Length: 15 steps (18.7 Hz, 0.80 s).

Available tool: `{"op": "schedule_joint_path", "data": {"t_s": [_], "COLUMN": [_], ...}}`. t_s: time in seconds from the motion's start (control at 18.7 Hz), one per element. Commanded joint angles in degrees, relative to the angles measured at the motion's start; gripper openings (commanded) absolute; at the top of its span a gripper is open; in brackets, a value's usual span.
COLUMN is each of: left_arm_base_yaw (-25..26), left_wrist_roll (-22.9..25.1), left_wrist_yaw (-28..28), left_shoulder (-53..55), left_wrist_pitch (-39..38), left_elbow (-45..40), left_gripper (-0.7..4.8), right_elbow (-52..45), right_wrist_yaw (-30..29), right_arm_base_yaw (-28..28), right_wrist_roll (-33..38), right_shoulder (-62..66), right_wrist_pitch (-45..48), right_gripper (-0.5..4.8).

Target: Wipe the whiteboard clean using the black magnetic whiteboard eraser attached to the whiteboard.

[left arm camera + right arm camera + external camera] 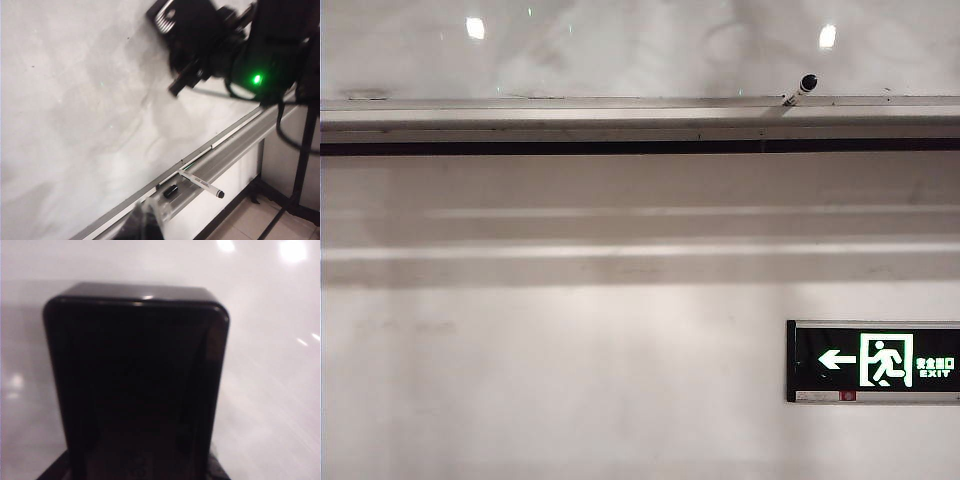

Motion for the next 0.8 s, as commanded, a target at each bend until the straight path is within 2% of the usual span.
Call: {"op": "schedule_joint_path", "data": {"t_s": [0.05, 0.27, 0.37, 0.48, 0.59, 0.8], "left_arm_base_yaw": [0.0, 0.0, 0.0, 0.0, 0.0, 0.0], "left_wrist_roll": [0.0, 0.0, 0.0, 0.0, 0.0, 0.0], "left_wrist_yaw": [0.3, 0.3, 0.3, 0.3, 0.3, 0.3], "left_shoulder": [-0.2, -0.2, -0.2, -0.2, -0.2, -0.2], "left_wrist_pitch": [0.7, 0.7, 0.7, 0.7, 0.7, 0.7], "left_elbow": [0.1, 0.1, 0.1, 0.1, 0.1, 0.1], "left_gripper": [-0.06, -0.06, -0.06, -0.06, -0.06, -0.06], "right_elbow": [0.2, 0.2, 0.2, 0.2, 0.2, 0.2], "right_wrist_yaw": [-0.4, 0.2, -2.0, -8.1, -11.5, -12.2], "right_arm_base_yaw": [-0.5, -1.8, -2.3, -3.2, -3.2, -3.2], "right_wrist_roll": [2.0, 3.9, 5.0, 5.0, 5.1, 6.1], "right_shoulder": [-2.5, -2.8, -2.8, -2.8, -2.8, -3.5], "right_wrist_pitch": [1.6, 1.3, 0.1, -1.7, -2.4, -2.1], "right_gripper": [1.99, 1.99, 2.05, 3.21, 3.72, 3.77]}}
